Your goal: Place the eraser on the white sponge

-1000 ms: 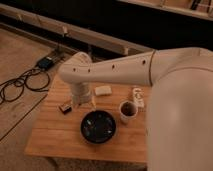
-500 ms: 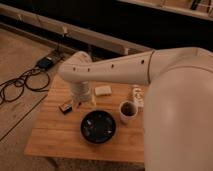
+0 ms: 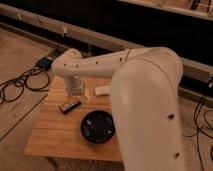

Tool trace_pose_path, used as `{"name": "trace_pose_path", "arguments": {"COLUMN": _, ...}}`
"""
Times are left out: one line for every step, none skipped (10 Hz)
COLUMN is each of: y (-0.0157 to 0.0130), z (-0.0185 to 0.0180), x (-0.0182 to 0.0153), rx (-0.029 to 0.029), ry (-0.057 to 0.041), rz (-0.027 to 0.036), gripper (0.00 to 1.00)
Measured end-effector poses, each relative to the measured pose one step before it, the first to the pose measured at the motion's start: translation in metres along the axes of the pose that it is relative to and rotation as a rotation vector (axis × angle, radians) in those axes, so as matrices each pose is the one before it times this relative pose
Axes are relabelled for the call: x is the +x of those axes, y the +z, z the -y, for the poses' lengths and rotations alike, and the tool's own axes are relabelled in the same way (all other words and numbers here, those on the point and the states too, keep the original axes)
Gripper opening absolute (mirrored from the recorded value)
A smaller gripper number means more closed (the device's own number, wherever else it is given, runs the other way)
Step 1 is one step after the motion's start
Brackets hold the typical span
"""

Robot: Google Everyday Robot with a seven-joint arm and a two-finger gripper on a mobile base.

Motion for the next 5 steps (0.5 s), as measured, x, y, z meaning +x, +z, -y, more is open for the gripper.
{"name": "trace_pose_path", "arguments": {"y": 0.00881, "z": -0.00699, "x": -0.0112, "rx": 0.00493, "ry": 0.03723, "rz": -0.00457, "gripper": 0.65}}
{"name": "trace_pose_path", "arguments": {"y": 0.00915, "z": -0.00773, "x": -0.01152, "rx": 0.00404, "ry": 0.0366, "rz": -0.00431, "gripper": 0.65}}
{"name": "trace_pose_path", "arguments": {"y": 0.00771, "z": -0.00811, "x": -0.00984, "rx": 0.00031, "ry": 0.03346, "rz": -0.00484, "gripper": 0.65}}
{"name": "trace_pose_path", "arguments": {"y": 0.00904, "z": -0.01, "x": -0.01111, "rx": -0.00315, "ry": 0.04065, "rz": -0.00412, "gripper": 0.65}}
{"name": "trace_pose_path", "arguments": {"y": 0.00544, "z": -0.00621, "x": -0.0073, "rx": -0.00399, "ry": 0.02824, "rz": -0.00059, "gripper": 0.65}}
